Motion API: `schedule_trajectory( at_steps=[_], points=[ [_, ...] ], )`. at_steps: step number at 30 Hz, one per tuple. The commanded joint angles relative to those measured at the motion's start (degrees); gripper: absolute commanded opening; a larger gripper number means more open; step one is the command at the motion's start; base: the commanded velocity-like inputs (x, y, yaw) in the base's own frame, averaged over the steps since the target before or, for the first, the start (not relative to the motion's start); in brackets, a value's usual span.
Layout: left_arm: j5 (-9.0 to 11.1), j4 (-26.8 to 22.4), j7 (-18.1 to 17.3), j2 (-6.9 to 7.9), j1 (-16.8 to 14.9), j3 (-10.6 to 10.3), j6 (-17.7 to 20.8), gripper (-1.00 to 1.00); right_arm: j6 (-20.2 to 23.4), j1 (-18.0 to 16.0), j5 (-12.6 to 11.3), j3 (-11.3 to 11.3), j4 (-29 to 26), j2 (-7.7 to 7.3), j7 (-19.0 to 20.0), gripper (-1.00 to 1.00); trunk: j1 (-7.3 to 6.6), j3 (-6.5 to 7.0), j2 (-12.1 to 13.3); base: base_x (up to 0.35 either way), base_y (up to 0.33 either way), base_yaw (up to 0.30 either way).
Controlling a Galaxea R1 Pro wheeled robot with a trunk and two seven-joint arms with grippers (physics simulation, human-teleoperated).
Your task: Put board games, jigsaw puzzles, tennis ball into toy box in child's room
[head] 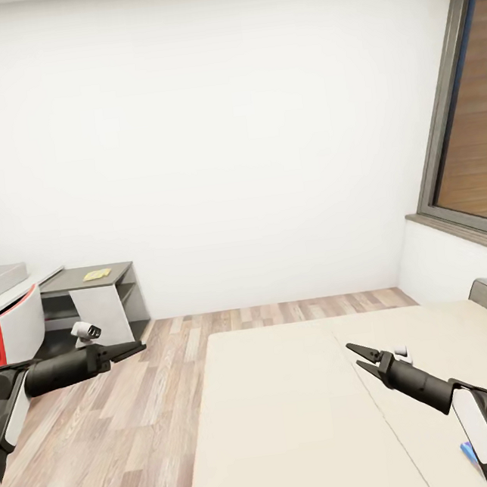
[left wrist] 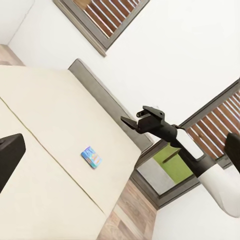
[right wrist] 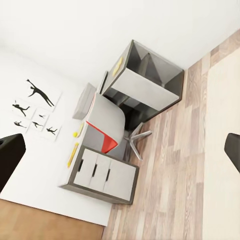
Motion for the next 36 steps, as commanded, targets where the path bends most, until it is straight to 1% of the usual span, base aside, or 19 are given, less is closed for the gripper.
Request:
schedule_trajectory(
  at_steps=[1, 11, 14, 36],
  points=[
    [0.0, 0.0, -0.2, 0.01, 0.0, 0.0, 0.6, 1.00, 0.3, 0.0, 0.0, -0.1, 0.0, 0.01, 0.2, 1.00, 0.02, -0.03, 0.0, 0.004, 0.000, 0.000],
    [0.0, 0.0, -0.1, 0.01, 0.0, 0.0, 0.6, 1.00, 0.3, 0.0, 0.0, -0.1, 0.0, 0.00, 0.3, 1.00, 0.02, -0.03, 0.0, 0.001, -0.001, 0.000],
    [0.0, 0.0, 0.0, 0.01, 0.0, 0.0, 0.6, 1.00, 0.3, 0.0, 0.0, -0.1, 0.0, -0.01, 0.3, 1.00, 0.02, -0.03, 0.0, 0.000, -0.113, 0.000],
    [-0.1, 0.0, 0.1, 0.01, 0.0, -0.1, 0.6, 1.00, 0.3, 0.0, 0.0, -0.1, 0.1, -0.01, 0.3, 1.00, 0.02, -0.03, 0.0, 0.000, -0.290, 0.000]
  ],
)
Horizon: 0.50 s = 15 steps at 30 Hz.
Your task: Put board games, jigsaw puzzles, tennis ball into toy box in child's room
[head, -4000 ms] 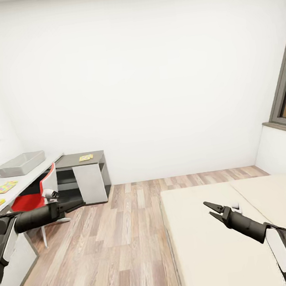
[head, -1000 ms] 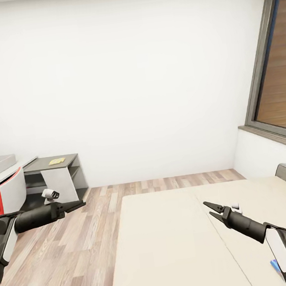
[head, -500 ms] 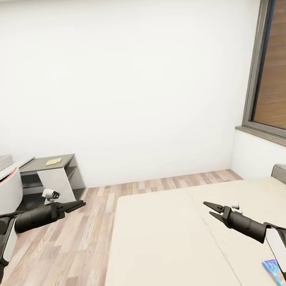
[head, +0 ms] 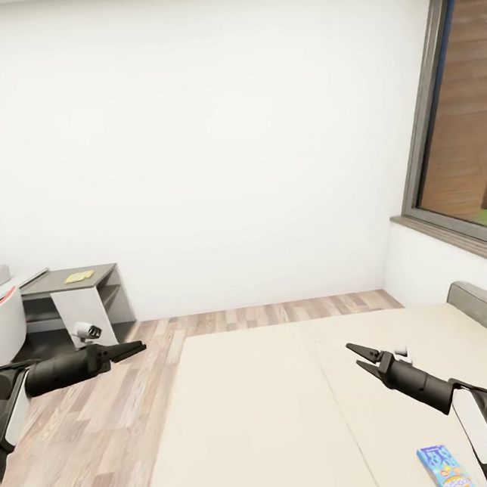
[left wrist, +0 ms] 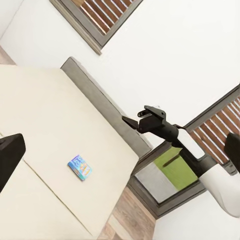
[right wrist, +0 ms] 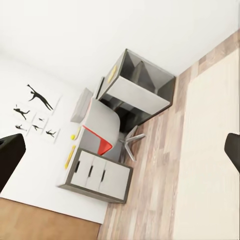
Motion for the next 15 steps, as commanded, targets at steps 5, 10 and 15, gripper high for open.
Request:
schedule_trajectory(
  at_steps=[5, 10, 15],
  points=[
    [0.0, 0.0, -0.1, 0.01, 0.0, 0.0, 0.6, 1.00, 0.3, 0.0, 0.0, -0.1, 0.0, 0.02, 0.2, 1.00, 0.03, -0.03, -0.1, 0.000, -0.302, 0.000],
    [0.0, 0.0, -0.2, 0.01, 0.0, 0.0, 0.6, 1.00, 0.3, 0.0, 0.0, 0.0, 0.0, 0.03, 0.2, 1.00, 0.03, -0.03, -0.1, 0.000, -0.262, 0.000],
    [0.1, 0.0, -0.2, 0.01, 0.0, 0.0, 0.6, 1.00, 0.3, 0.0, 0.0, 0.0, 0.0, 0.03, 0.2, 1.00, 0.03, -0.03, -0.1, 0.000, -0.074, 0.000]
  ],
)
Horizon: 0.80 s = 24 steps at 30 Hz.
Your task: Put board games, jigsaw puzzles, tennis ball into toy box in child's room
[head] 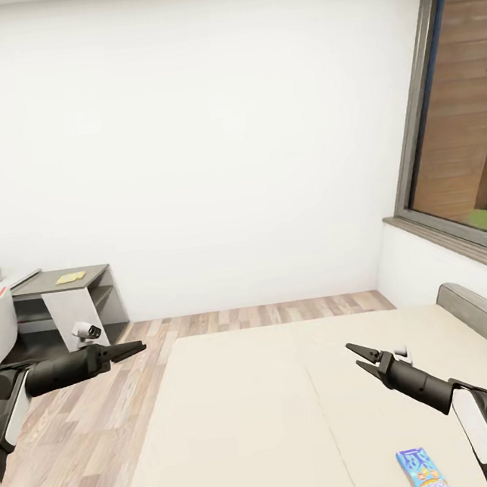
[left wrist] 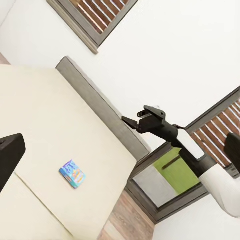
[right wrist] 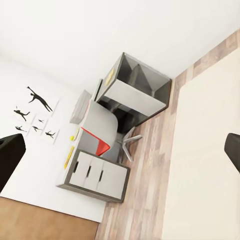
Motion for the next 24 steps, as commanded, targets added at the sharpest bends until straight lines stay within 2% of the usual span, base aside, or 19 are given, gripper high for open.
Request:
schedule_trajectory(
  at_steps=[1, 24],
  points=[
    [0.0, 0.0, -0.2, 0.01, 0.0, 0.0, 0.6, 1.00, 0.3, 0.0, 0.0, -0.1, 0.0, 0.01, 0.2, 1.00, 0.02, -0.03, 0.0, 0.000, -0.023, 0.000],
    [0.1, 0.0, -0.4, 0.01, 0.0, 0.1, 0.6, 1.00, 0.3, 0.0, 0.0, -0.1, 0.0, 0.01, 0.2, 1.00, 0.02, -0.03, 0.0, 0.014, -0.005, 0.000]
  ],
)
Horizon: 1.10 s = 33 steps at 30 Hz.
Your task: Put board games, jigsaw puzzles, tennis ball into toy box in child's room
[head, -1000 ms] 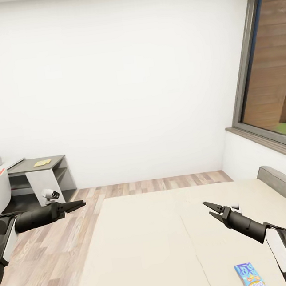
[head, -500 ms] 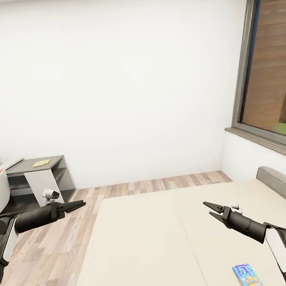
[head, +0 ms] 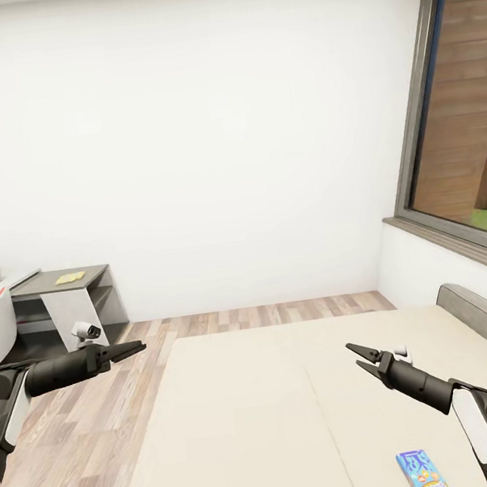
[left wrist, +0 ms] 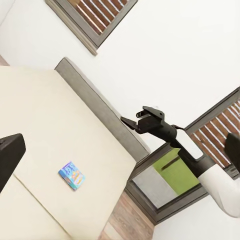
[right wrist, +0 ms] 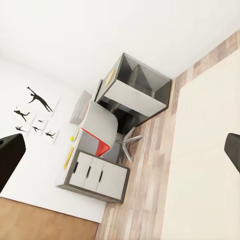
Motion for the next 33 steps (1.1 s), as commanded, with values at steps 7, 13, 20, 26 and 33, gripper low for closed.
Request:
schedule_trajectory(
  at_steps=[7, 13, 20, 26, 33],
  points=[
    [0.0, 0.0, 0.0, 0.01, 0.0, 0.0, 0.6, 1.00, 0.3, 0.0, 0.0, -0.1, 0.0, 0.01, 0.2, 1.00, 0.02, -0.03, 0.0, 0.000, -0.090, 0.000],
    [-0.1, 0.0, 0.0, 0.01, 0.0, -0.1, 0.6, 1.00, 0.3, 0.0, 0.0, -0.1, 0.0, 0.01, 0.2, 1.00, 0.02, -0.03, 0.0, 0.000, -0.262, 0.000],
    [-0.1, 0.0, 0.1, 0.01, 0.0, -0.1, 0.6, 1.00, 0.3, 0.0, 0.0, -0.1, 0.0, -0.03, 0.3, 1.00, 0.02, -0.03, 0.0, 0.000, -0.295, 0.000],
    [-0.1, 0.0, 0.1, 0.01, 0.0, -0.1, 0.6, 1.00, 0.3, 0.0, 0.0, -0.1, 0.0, 0.00, 0.3, 1.00, 0.02, -0.03, 0.0, 0.000, -0.300, 0.000],
    [-0.2, 0.0, 0.1, 0.01, 0.0, -0.1, 0.6, 1.00, 0.3, 0.0, 0.0, -0.1, -0.1, -0.02, 0.3, 1.00, 0.02, -0.03, 0.0, 0.000, -0.300, 0.000]
  ],
)
